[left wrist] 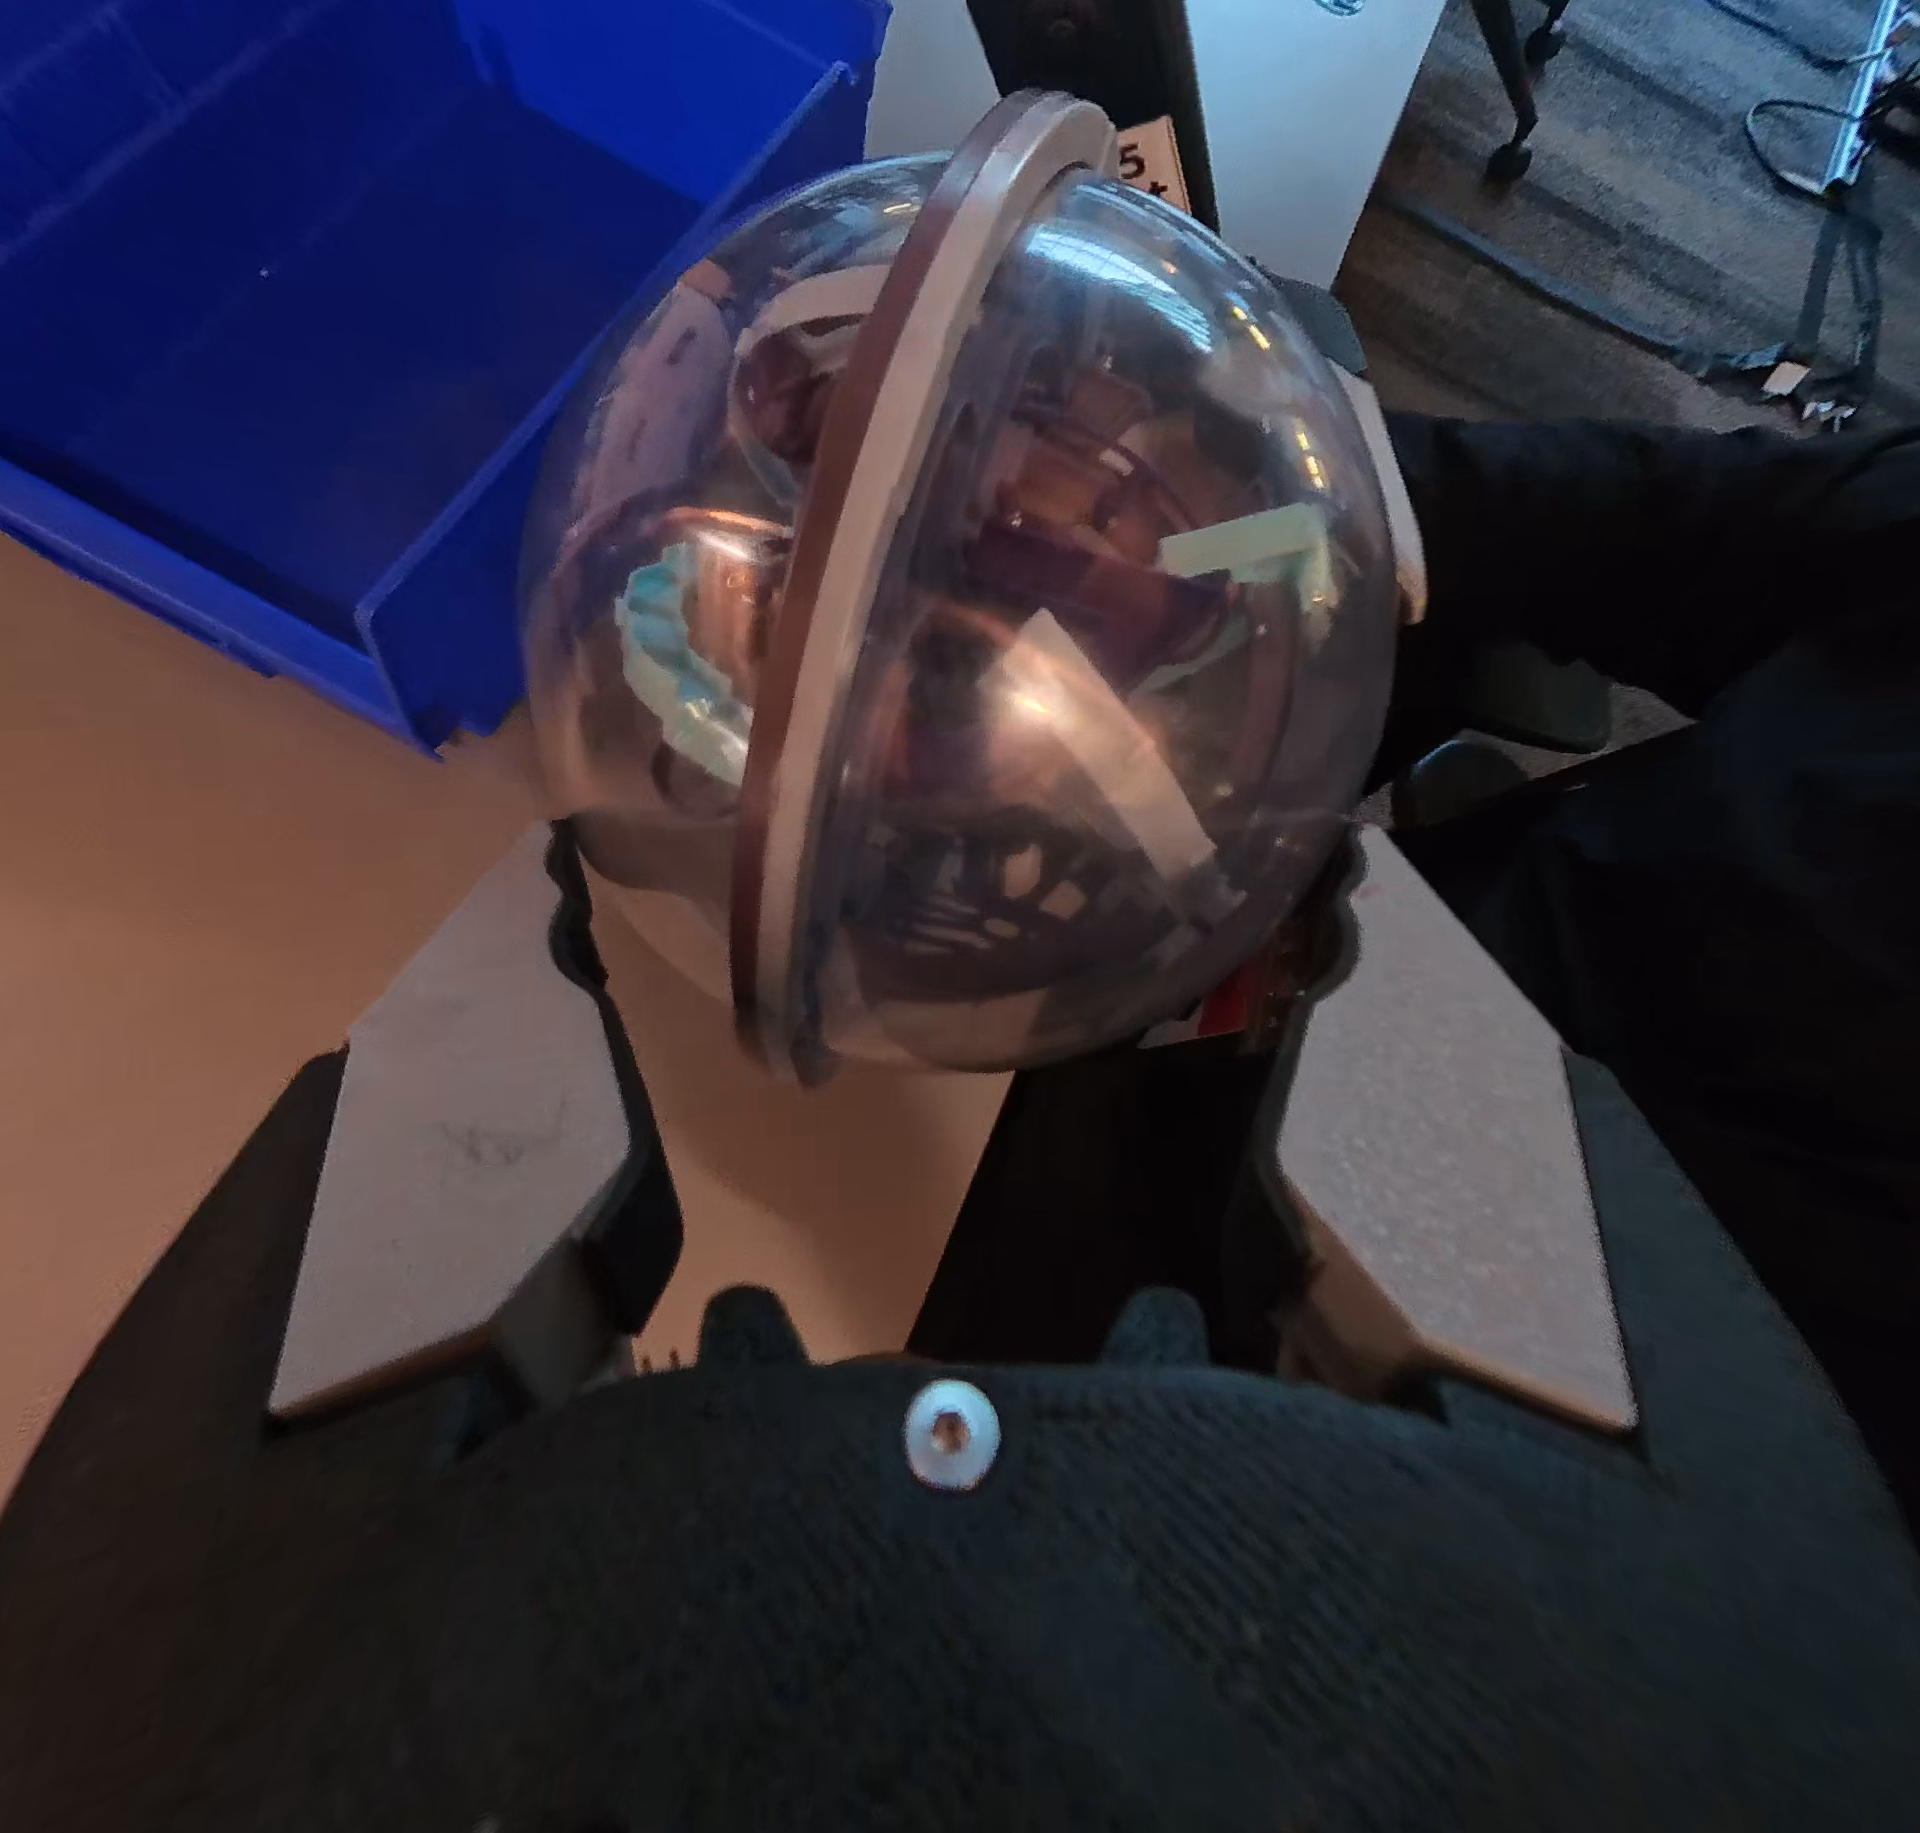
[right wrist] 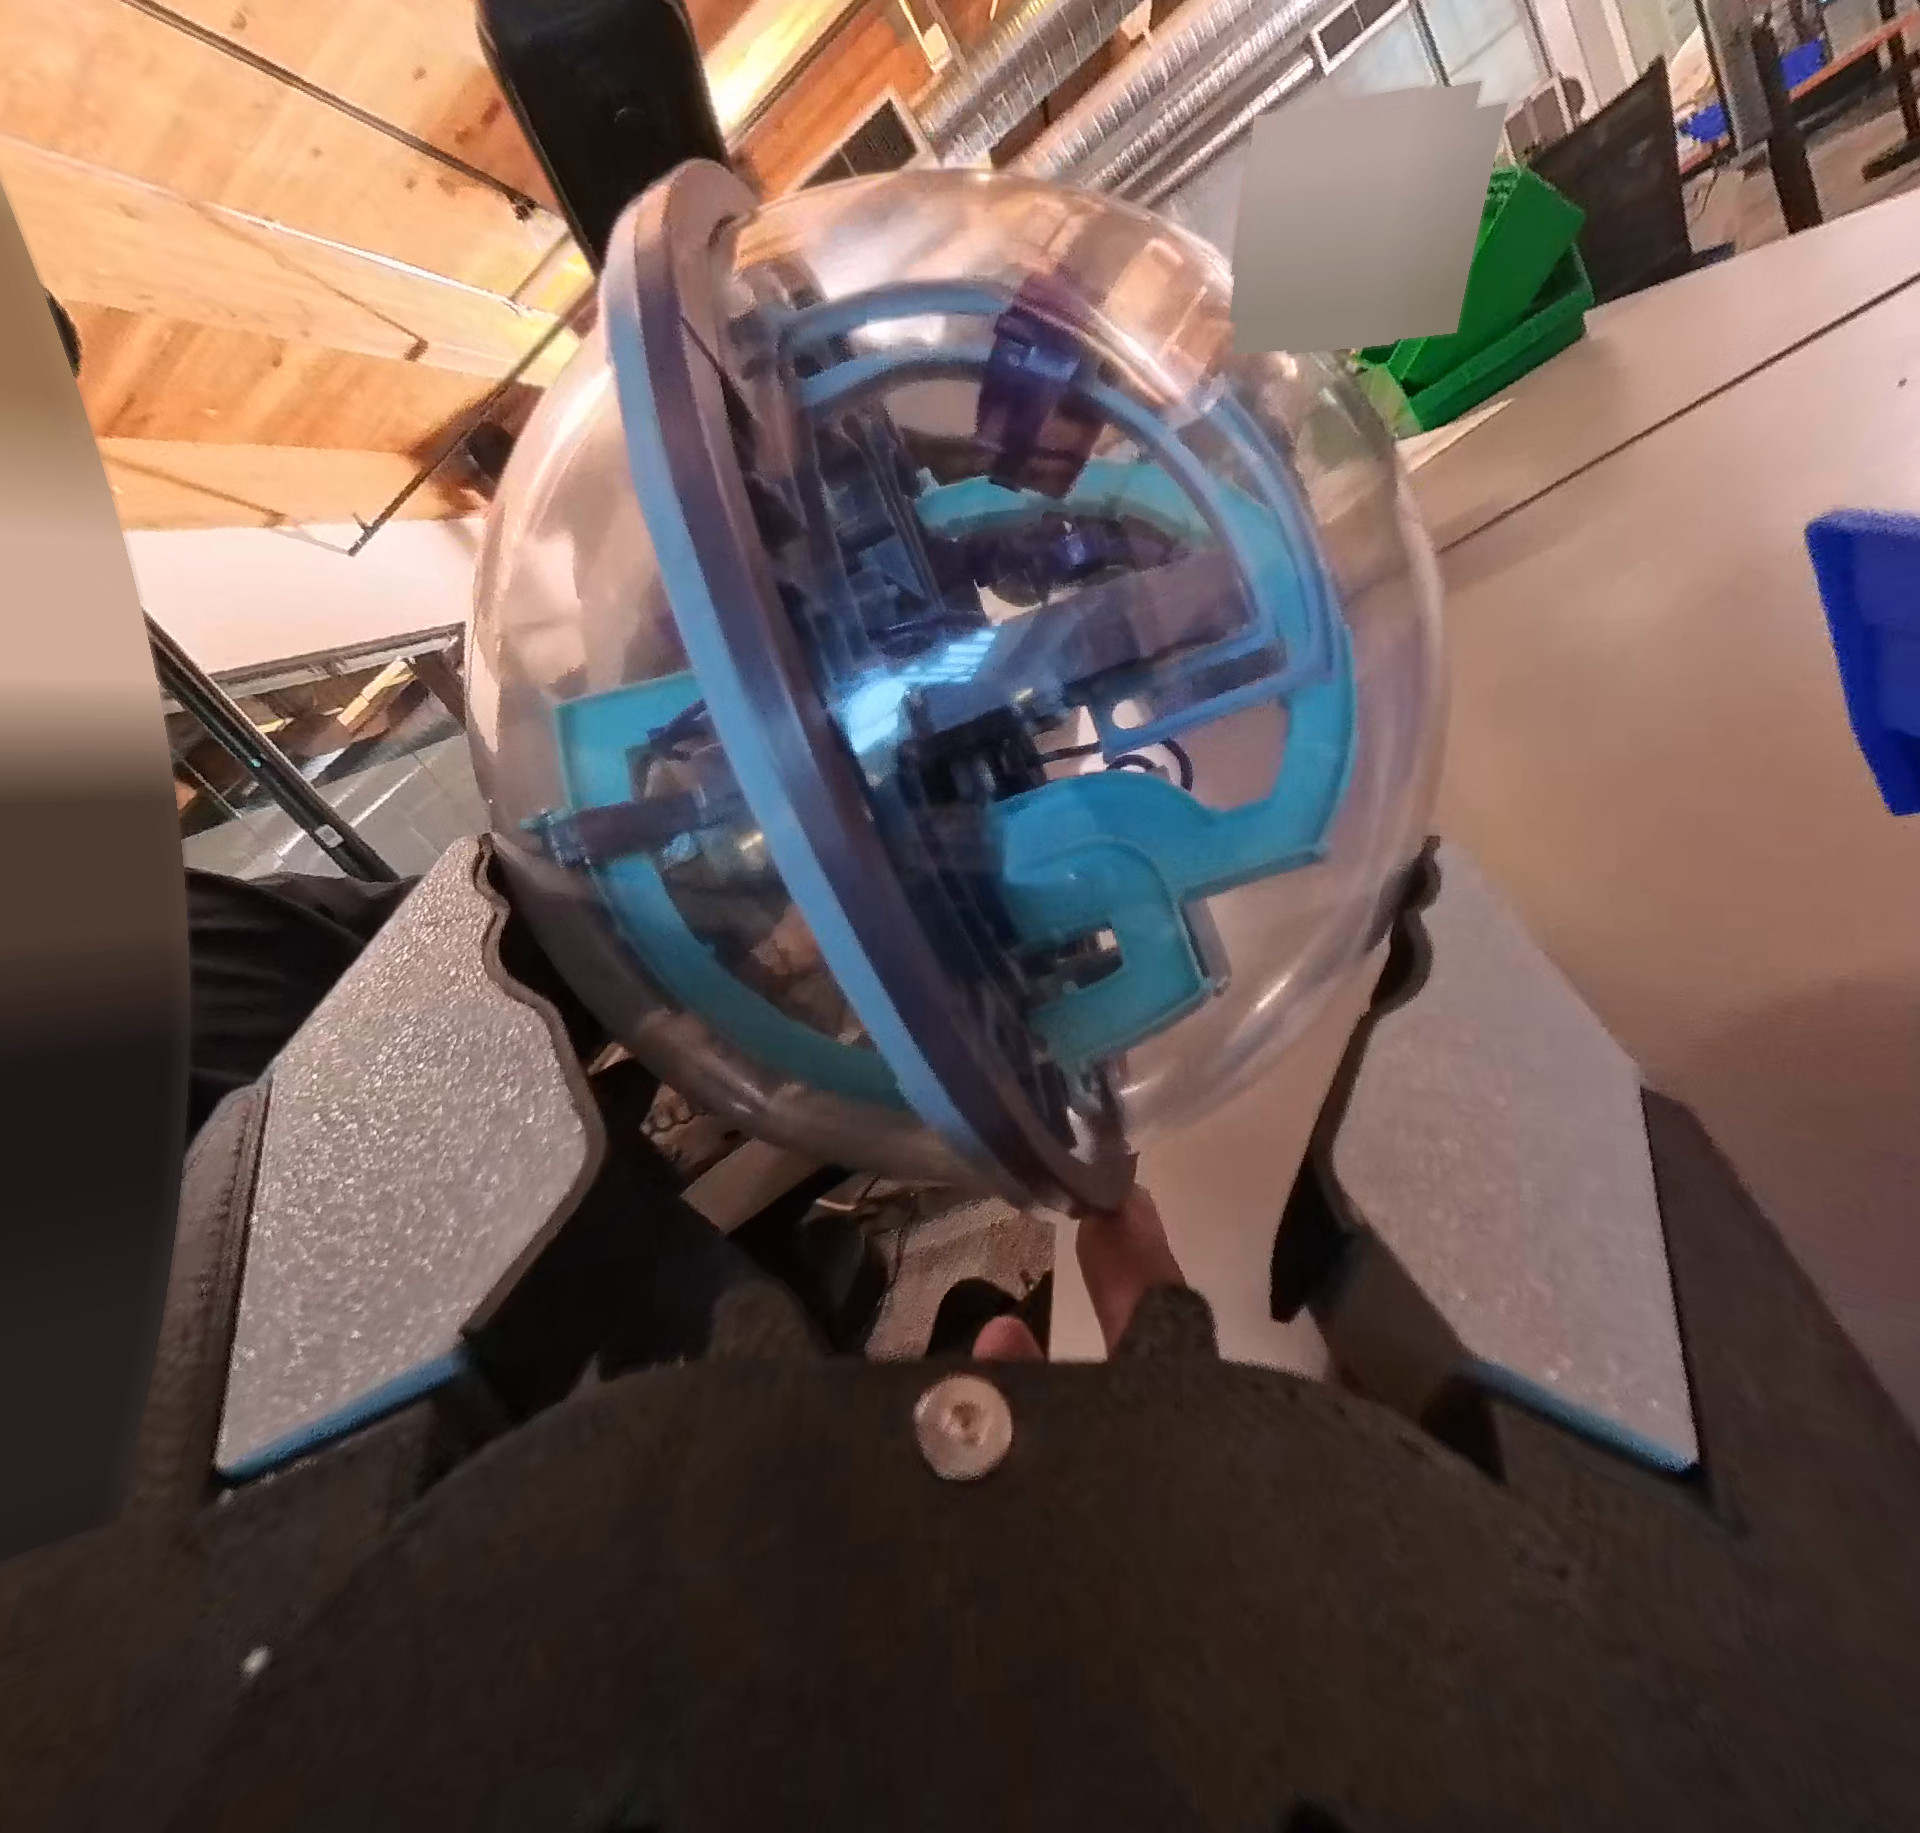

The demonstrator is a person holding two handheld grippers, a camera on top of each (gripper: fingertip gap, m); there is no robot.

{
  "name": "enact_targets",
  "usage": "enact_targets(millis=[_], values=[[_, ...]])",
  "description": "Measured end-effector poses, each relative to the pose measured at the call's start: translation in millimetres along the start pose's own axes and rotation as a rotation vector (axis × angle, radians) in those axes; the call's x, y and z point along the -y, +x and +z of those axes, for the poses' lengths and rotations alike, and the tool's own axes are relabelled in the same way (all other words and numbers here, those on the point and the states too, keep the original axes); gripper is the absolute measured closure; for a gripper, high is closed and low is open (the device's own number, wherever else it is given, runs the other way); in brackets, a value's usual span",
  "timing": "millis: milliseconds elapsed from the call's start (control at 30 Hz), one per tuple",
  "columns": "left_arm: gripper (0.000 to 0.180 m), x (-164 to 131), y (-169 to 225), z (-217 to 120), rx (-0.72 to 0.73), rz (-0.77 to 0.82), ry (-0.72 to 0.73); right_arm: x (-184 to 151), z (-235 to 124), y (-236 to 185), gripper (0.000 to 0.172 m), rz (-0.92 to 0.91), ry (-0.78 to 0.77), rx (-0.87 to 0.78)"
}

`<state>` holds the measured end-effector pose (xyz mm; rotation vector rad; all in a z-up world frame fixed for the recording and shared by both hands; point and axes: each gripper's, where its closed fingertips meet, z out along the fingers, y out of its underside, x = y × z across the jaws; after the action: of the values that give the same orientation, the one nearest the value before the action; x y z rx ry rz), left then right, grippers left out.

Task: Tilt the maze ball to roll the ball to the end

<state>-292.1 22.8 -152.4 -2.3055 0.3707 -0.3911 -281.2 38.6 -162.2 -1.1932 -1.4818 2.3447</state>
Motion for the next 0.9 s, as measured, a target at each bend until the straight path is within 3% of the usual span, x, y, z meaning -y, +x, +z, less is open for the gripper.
enact_targets(millis=[467,900], values=[[0.044,-25,2,18,-0.137,-0.210,0.064,-28,-4,7,0.013,0.231,-0.108,-0.071],[0.040,-49,9,21,-0.233,-0.345,0.029,-55,5,3,0.014,0.474,-0.046,-0.114]])
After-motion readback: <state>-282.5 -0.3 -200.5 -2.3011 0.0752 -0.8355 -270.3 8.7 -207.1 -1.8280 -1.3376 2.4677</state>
